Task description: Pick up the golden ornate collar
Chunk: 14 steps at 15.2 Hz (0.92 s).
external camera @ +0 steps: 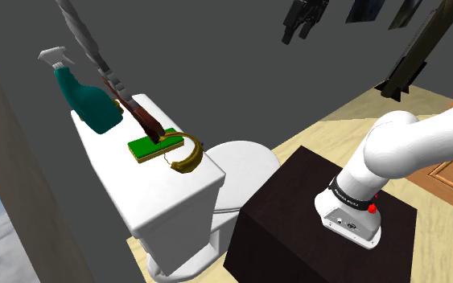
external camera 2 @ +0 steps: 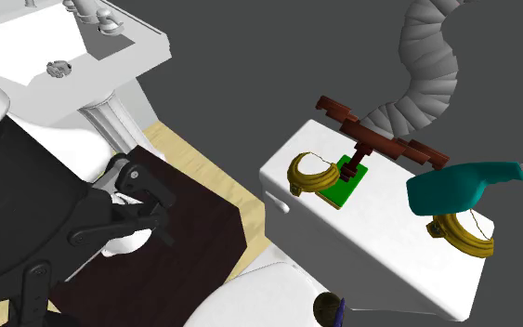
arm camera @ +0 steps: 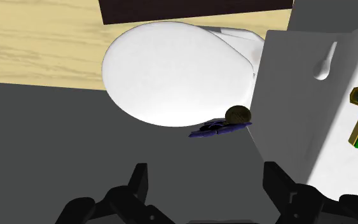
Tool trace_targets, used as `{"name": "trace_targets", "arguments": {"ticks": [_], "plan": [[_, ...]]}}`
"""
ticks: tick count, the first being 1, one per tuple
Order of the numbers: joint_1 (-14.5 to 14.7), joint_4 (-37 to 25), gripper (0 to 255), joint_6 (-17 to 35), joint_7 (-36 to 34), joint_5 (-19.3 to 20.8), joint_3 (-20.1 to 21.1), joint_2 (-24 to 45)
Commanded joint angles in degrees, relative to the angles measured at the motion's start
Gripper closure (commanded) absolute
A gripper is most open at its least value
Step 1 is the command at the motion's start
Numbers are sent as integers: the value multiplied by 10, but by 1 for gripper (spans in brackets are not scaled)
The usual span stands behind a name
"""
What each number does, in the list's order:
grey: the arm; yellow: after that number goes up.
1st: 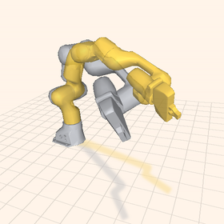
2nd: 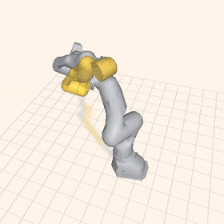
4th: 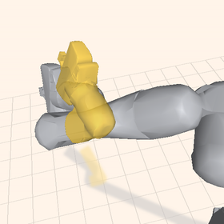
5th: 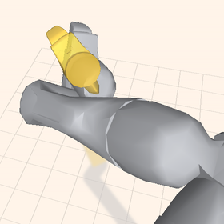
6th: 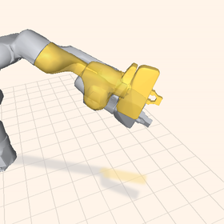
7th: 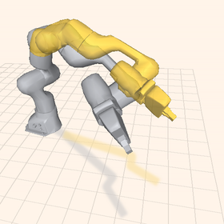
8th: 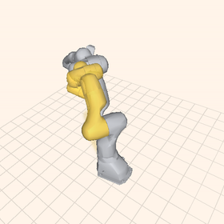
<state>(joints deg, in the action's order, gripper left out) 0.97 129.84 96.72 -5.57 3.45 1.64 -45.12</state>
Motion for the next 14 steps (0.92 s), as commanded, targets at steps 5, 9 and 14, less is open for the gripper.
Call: {"name": "trace_targets", "arguments": {"ticks": [5, 9, 14], "plan": [[25, 22, 0, 48, 2, -29, 12, 34], [50, 38, 0, 95, 6, -59, 26, 74], [83, 46, 0, 153, 15, -96, 44, 131]]}}
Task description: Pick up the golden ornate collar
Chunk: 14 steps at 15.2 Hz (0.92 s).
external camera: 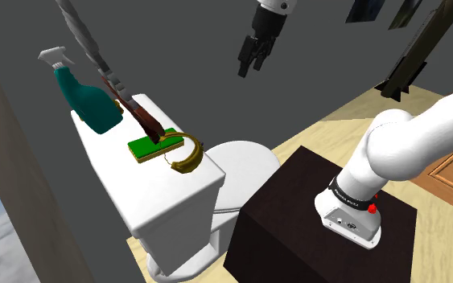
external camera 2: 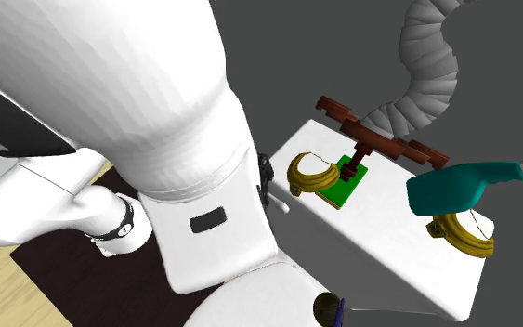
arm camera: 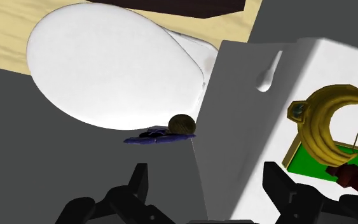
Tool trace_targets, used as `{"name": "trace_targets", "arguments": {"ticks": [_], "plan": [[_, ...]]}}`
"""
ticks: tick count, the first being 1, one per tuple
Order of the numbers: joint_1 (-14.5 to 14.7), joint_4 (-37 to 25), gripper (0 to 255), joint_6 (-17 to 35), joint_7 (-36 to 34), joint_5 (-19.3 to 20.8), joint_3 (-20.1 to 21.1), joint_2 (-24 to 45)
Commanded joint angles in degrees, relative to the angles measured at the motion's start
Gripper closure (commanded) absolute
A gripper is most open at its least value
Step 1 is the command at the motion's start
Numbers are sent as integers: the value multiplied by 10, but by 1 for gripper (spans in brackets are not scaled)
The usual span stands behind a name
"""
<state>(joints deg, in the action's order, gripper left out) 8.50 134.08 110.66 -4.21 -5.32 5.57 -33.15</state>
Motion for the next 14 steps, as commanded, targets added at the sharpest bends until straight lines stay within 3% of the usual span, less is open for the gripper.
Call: {"name": "trace_targets", "arguments": {"ticks": [1, 14], "plan": [[14, 4, 0, 25, 4, -15, 8, 23], [96, -32, 0, 154, 47, -107, 61, 199]]}}
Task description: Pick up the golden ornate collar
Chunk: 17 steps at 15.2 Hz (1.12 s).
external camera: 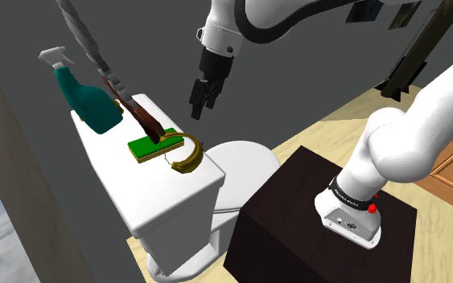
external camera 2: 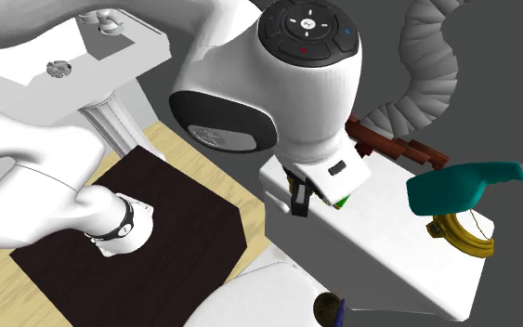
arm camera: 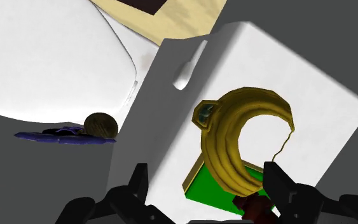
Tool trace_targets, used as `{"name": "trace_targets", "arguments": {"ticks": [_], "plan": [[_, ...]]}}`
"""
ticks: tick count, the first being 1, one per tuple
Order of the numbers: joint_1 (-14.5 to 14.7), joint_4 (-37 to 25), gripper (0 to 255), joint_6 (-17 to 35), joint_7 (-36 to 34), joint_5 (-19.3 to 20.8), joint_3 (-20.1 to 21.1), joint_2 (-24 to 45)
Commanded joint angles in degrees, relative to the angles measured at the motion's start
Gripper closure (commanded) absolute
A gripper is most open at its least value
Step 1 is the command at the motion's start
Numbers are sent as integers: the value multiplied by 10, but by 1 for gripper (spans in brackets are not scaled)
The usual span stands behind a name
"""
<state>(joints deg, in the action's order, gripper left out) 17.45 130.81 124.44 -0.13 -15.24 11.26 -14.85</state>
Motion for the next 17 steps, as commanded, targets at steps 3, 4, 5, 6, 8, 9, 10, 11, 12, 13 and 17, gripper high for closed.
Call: {"name": "trace_targets", "arguments": {"ticks": [3, 4, 5, 6, 8, 9, 10, 11, 12, 13, 17], "plan": [[20, -14, 0, 35, 15, -23, 15, 50], [20, -9, 0, 43, 17, -24, 16, 53], [21, -5, 0, 50, 19, -25, 16, 56], [21, 0, 0, 58, 20, -26, 17, 60], [22, 9, 0, 74, 24, -28, 18, 67], [22, 13, 0, 82, 26, -29, 18, 70], [23, 19, 0, 94, 28, -31, 19, 77], [23, 19, 0, 94, 28, -31, 19, 77], [23, 19, 0, 94, 28, -31, 19, 77], [23, 19, 255, 93, 28, -31, 19, 76], [23, 19, 255, 93, 28, -30, 19, 76]]}}
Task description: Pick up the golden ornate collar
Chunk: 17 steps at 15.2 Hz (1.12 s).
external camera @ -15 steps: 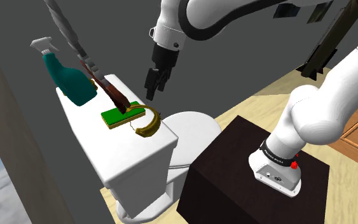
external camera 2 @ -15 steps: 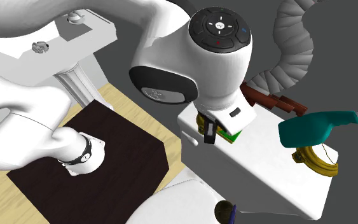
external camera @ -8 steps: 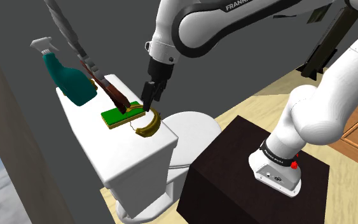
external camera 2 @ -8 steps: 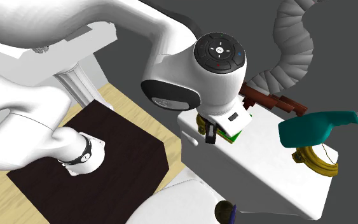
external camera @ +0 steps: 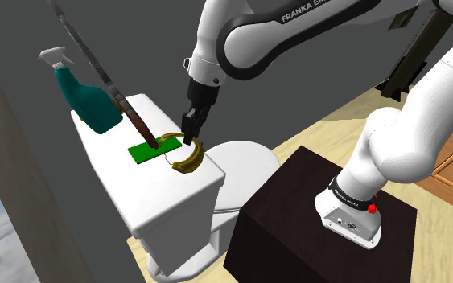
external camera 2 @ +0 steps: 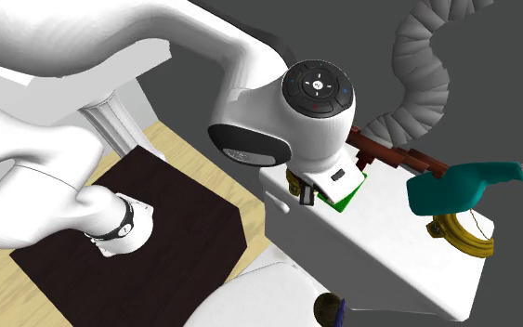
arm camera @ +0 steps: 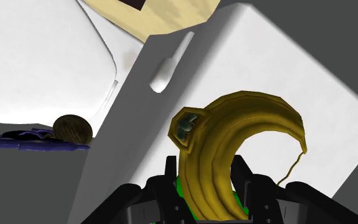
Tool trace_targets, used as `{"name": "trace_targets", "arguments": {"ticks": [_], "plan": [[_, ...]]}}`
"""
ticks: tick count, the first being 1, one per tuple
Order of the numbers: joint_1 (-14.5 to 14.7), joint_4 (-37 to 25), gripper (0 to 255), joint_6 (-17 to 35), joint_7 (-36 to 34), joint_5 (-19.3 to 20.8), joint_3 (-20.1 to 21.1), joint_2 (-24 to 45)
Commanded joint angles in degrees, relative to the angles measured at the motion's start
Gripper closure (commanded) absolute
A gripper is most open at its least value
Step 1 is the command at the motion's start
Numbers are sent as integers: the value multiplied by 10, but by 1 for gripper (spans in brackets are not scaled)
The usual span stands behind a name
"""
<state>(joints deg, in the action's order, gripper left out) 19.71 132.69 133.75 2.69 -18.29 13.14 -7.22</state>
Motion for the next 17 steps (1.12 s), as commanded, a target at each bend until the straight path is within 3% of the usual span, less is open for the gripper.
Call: {"name": "trace_targets", "arguments": {"ticks": [1, 5, 17], "plan": [[0, 0, 255, 0, 0, 0, 0, 0], [0, 0, 255, 1, 0, 0, 0, 0], [-4, -56, 255, -92, -20, 12, -5, -38]]}}
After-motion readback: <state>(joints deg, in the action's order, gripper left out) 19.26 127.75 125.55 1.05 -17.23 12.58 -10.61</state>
